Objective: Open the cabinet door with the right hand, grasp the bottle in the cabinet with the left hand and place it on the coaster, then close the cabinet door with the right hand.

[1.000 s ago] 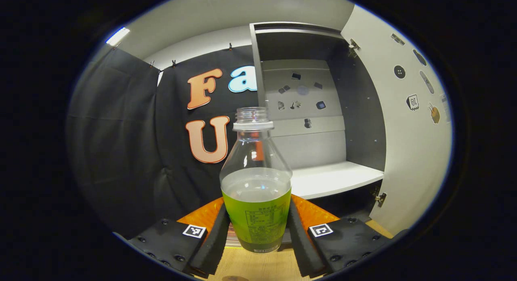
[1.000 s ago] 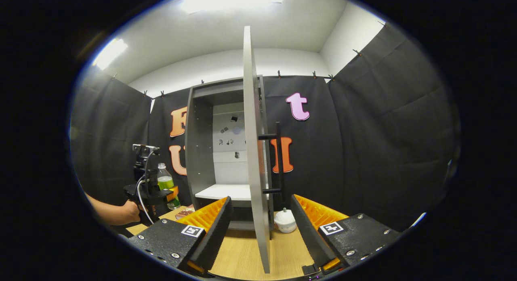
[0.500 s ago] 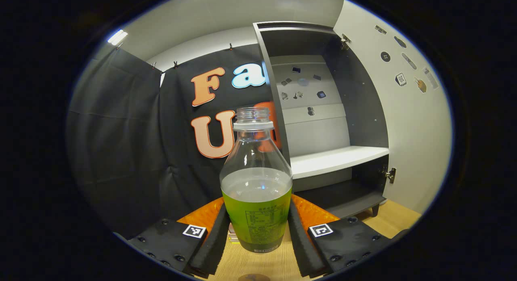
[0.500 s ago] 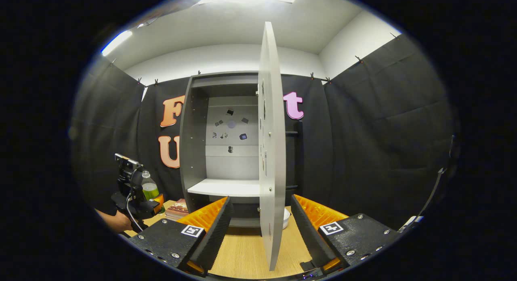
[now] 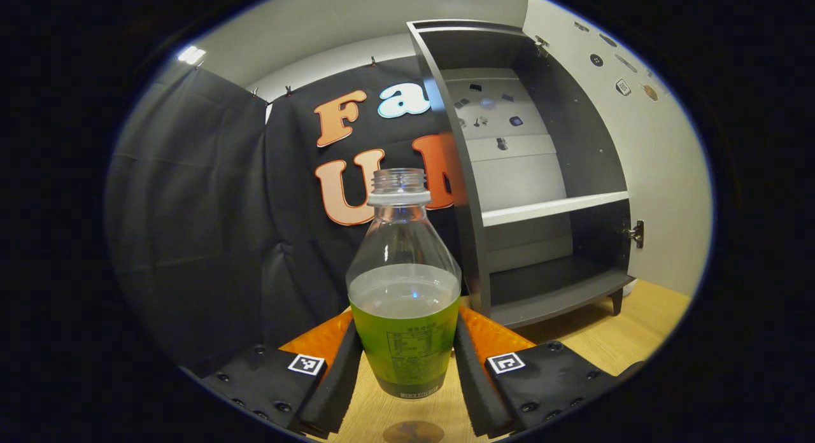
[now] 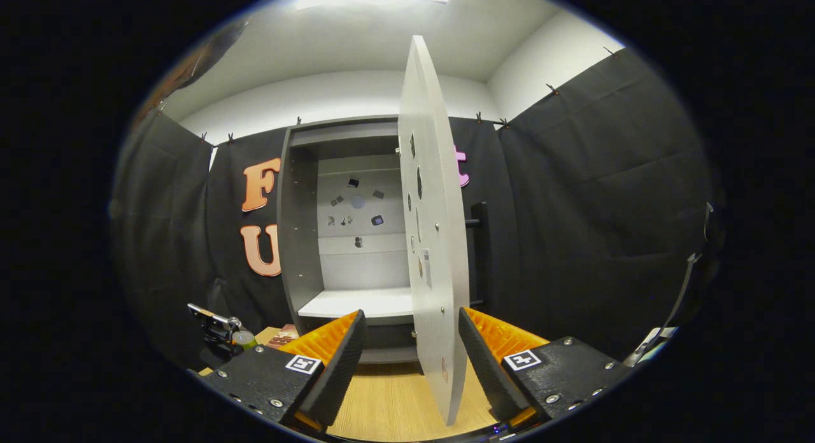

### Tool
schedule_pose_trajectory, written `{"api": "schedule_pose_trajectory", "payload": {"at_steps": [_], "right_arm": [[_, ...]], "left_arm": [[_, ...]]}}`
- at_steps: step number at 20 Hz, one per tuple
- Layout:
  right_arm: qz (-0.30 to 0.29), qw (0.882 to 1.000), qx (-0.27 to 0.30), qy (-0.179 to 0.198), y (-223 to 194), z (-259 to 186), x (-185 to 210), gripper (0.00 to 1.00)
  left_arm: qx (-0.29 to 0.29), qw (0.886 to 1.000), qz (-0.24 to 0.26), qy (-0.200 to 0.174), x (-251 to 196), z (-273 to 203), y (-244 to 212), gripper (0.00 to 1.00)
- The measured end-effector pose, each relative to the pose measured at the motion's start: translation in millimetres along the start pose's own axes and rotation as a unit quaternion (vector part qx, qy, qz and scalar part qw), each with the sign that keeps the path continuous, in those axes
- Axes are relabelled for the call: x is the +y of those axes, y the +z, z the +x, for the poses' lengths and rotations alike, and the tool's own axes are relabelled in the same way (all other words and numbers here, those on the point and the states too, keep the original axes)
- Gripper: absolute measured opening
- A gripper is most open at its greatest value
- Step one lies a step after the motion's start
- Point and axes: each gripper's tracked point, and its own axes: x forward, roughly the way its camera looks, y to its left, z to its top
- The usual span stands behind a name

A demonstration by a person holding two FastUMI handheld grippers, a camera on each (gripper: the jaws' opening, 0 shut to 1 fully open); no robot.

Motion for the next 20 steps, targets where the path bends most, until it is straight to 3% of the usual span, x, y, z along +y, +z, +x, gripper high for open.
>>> {"api": "schedule_pose_trajectory", "payload": {"at_steps": [10, 20], "right_arm": [[-0.037, 0.999, 0.024, 0.019, -2, 4, 30, 0.89], [-0.039, 0.999, 0.018, 0.011, 5, 14, 38, 0.89]], "left_arm": [[0.077, 0.997, -0.017, 0.016, 3, -15, -100, 0.78], [0.116, 0.992, -0.052, 0.010, 7, -20, -148, 0.78]]}}
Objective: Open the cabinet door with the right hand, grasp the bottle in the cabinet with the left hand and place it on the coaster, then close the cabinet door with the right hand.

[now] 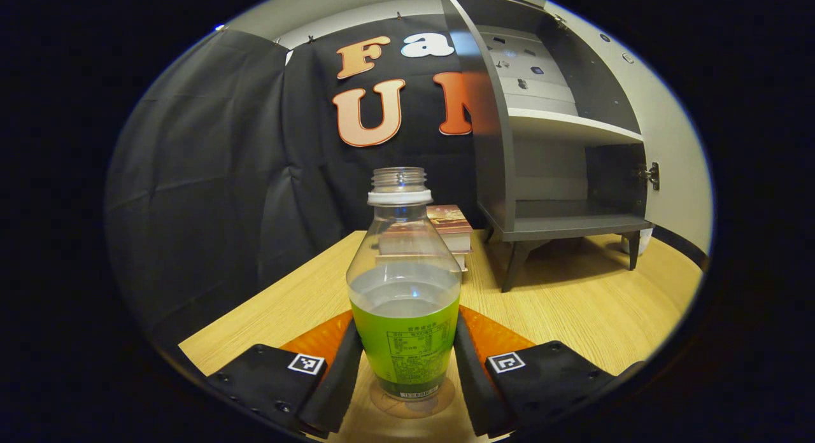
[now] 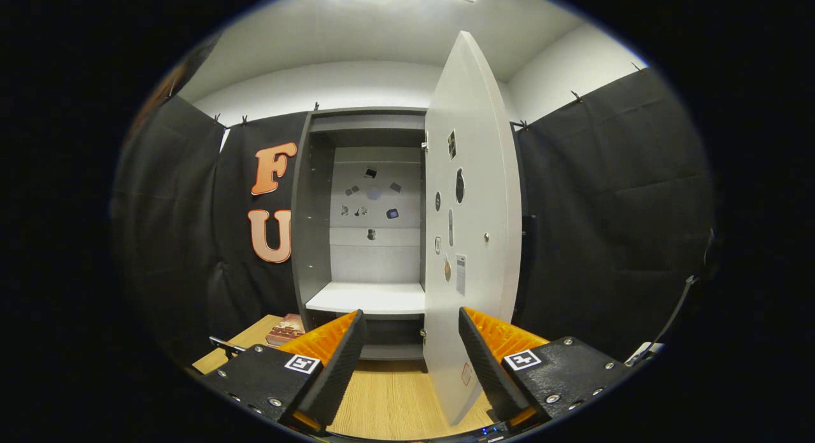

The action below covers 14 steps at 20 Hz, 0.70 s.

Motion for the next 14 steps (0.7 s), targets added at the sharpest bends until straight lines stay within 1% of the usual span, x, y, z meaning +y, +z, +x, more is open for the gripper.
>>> {"api": "schedule_pose_trajectory", "payload": {"at_steps": [3, 4, 6, 7, 9, 10, 11, 12, 14], "right_arm": [[-0.003, 1.000, 0.003, 0.002, -2, -1, 4, 0.89], [-0.005, 1.000, 0.003, 0.002, -2, -1, 4, 0.89], [-0.007, 1.000, 0.005, 0.002, -4, -2, 5, 0.89], [-0.006, 1.000, 0.005, 0.003, -4, -2, 4, 0.89], [-0.004, 1.000, 0.000, -0.001, -3, -2, 0, 0.89], [-0.004, 1.000, -0.001, -0.002, -3, -1, -1, 0.89], [-0.005, 1.000, -0.005, -0.002, -1, -1, -4, 0.89], [-0.005, 1.000, -0.010, 0.000, 2, -1, -6, 0.89], [-0.008, 1.000, -0.025, 0.001, 9, 2, -16, 0.89]], "left_arm": [[0.009, 1.000, 0.005, -0.007, -3, -2, -12, 0.78], [-0.001, 1.000, 0.005, -0.009, -3, -3, -10, 0.78], [-0.002, 1.000, 0.010, -0.011, -4, -6, -9, 0.79], [0.002, 1.000, 0.012, -0.013, -5, -5, -11, 0.81], [0.029, 0.999, 0.016, -0.025, -8, -5, -21, 0.83], [0.032, 0.999, 0.018, -0.023, -3, -9, -18, 0.85], [0.029, 0.999, 0.019, -0.026, -2, -12, -13, 0.93], [0.027, 0.999, 0.023, -0.025, 0, -14, -6, 0.95], [0.020, 0.999, 0.035, -0.027, 2, -16, 5, 0.96]]}}
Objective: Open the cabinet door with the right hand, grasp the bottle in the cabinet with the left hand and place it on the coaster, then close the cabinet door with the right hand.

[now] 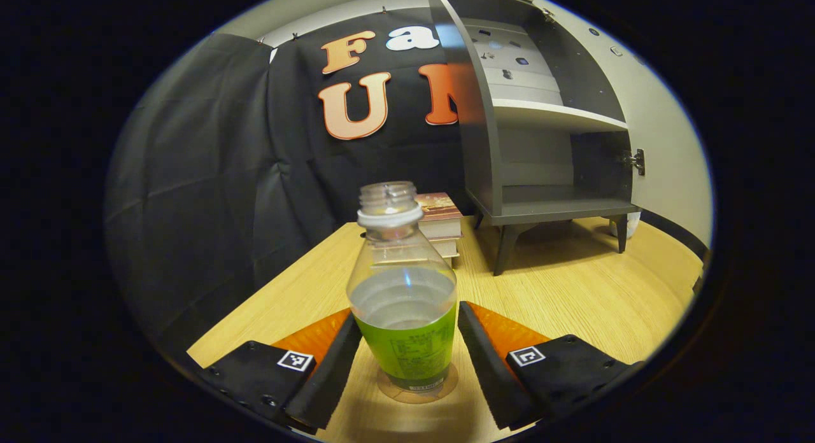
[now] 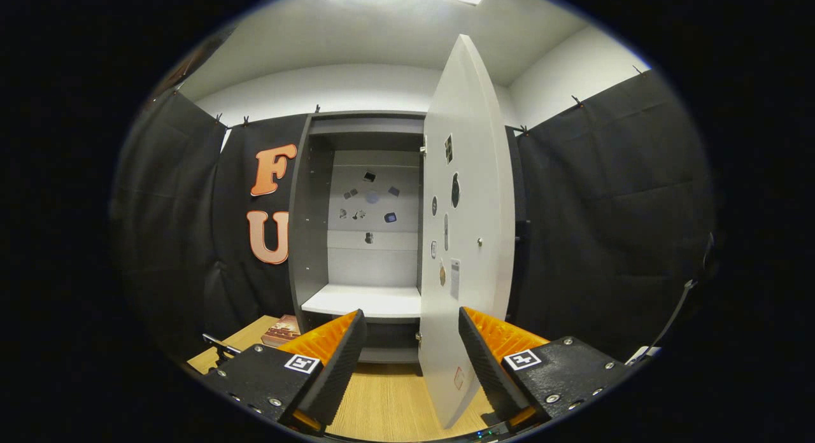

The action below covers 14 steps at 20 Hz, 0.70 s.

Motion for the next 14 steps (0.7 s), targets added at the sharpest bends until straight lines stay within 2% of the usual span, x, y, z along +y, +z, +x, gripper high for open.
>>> {"api": "schedule_pose_trajectory", "payload": {"at_steps": [6, 14], "right_arm": [[-0.009, 0.998, -0.054, 0.000, 35, -5, -41, 0.89], [0.008, 0.992, -0.128, 0.007, 78, -16, -101, 0.89]], "left_arm": [[-0.020, 1.000, 0.015, 0.013, 0, -20, 42, 0.96], [-0.038, 0.999, -0.007, 0.037, -19, -43, 100, 0.96]]}}
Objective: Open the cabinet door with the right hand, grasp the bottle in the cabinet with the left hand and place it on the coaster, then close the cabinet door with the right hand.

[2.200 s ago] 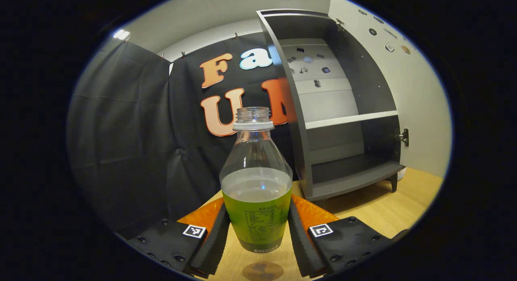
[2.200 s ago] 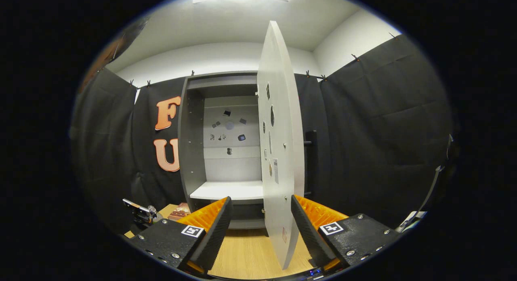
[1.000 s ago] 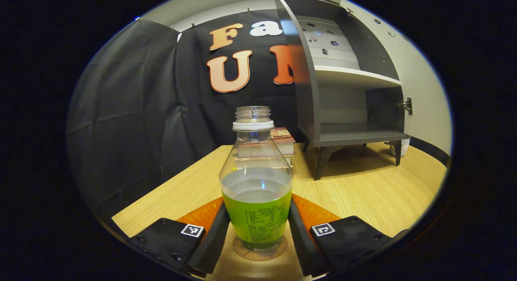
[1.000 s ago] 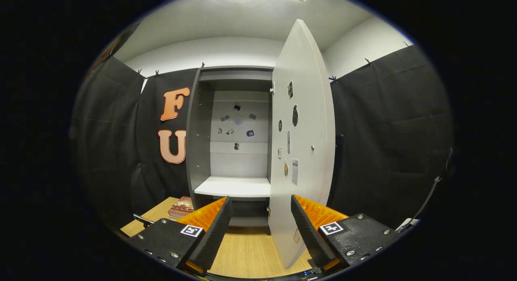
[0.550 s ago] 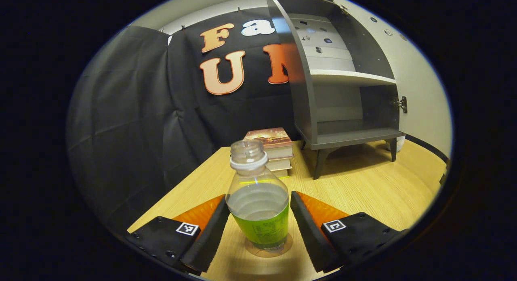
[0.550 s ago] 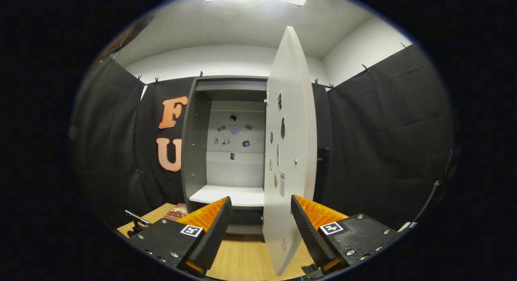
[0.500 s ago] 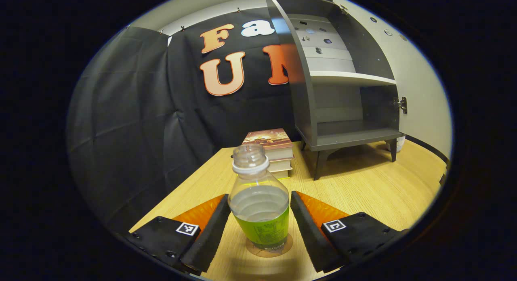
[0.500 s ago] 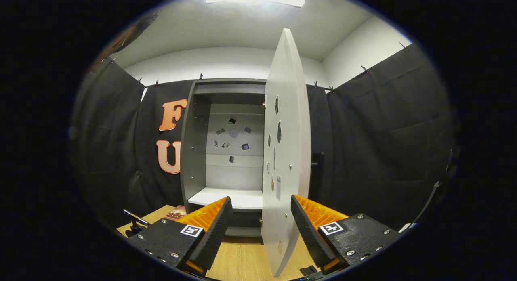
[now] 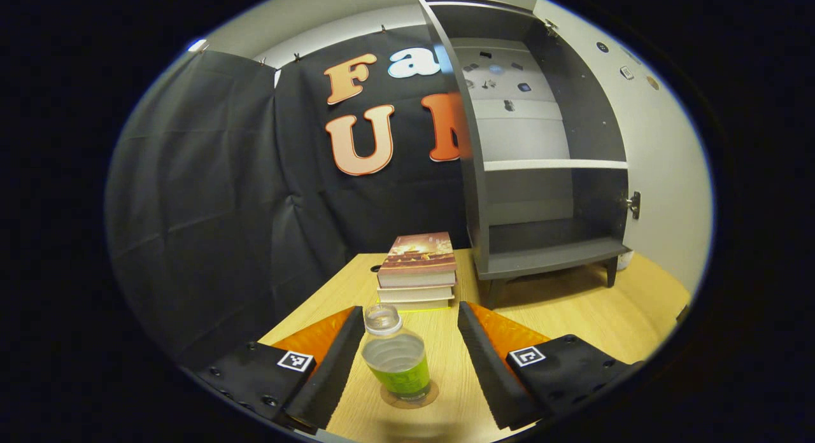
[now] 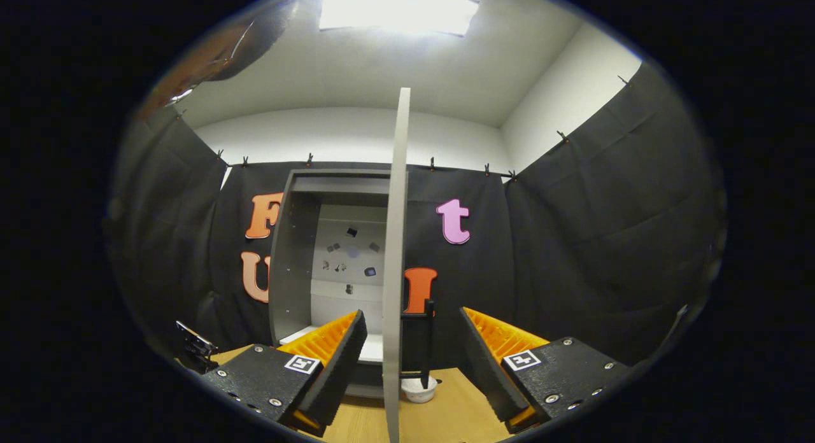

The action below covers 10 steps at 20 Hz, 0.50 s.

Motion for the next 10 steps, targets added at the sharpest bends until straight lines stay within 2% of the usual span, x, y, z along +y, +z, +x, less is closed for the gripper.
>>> {"api": "schedule_pose_trajectory", "payload": {"at_steps": [6, 8, 10], "right_arm": [[-0.004, 1.000, 0.016, 0.019, -27, 14, -33, 0.89], [0.004, 0.999, 0.025, 0.021, -38, 18, -44, 0.89], [0.017, 0.998, 0.044, 0.037, -54, 22, -47, 0.89]], "left_arm": [[-0.040, 0.999, -0.006, 0.010, -12, -17, 59, 0.96], [-0.048, 0.999, -0.004, 0.015, -12, -22, 74, 0.92], [-0.055, 0.998, 0.000, 0.020, -12, -27, 86, 0.96]]}}
